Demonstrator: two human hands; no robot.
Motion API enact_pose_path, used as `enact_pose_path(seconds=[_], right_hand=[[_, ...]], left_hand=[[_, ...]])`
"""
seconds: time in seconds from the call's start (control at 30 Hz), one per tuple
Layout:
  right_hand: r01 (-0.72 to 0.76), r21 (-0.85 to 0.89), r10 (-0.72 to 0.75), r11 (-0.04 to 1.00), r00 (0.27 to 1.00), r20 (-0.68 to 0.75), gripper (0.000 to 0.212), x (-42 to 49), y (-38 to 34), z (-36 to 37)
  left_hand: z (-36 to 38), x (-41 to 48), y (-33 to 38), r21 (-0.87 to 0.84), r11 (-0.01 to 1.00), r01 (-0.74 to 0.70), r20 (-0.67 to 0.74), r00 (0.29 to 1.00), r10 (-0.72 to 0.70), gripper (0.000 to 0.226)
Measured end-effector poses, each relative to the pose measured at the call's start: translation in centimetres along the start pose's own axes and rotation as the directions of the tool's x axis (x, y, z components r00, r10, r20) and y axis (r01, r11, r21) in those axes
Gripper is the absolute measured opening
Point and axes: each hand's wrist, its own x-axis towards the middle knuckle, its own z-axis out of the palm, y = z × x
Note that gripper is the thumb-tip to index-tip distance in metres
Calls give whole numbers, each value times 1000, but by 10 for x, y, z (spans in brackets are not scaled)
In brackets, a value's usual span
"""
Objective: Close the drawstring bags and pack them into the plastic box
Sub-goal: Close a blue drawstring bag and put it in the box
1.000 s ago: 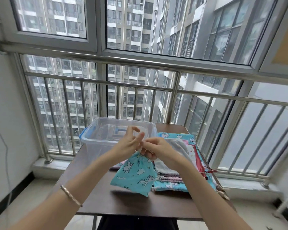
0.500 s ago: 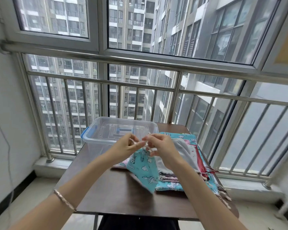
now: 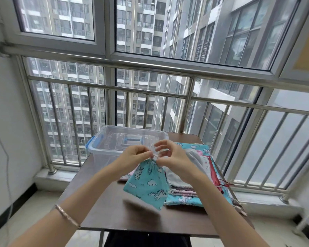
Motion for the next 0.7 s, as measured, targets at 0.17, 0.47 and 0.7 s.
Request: enact_pose_path(seconds=[0.17, 0.47, 0.7], right_hand=[[109, -333, -127, 937, 991, -34, 29, -3, -4, 8], [160, -563, -216, 811, 976, -34, 17, 1, -1, 12], [186, -521, -224, 833, 975, -10, 20, 2, 1, 13]], left_hand=[[-6, 2, -4, 91, 996, 4, 88, 996, -12, 21], [-9, -1, 1, 175, 984, -24, 172, 985, -6, 25], [-10, -1, 8, 220, 975, -18, 183, 983, -24, 29]])
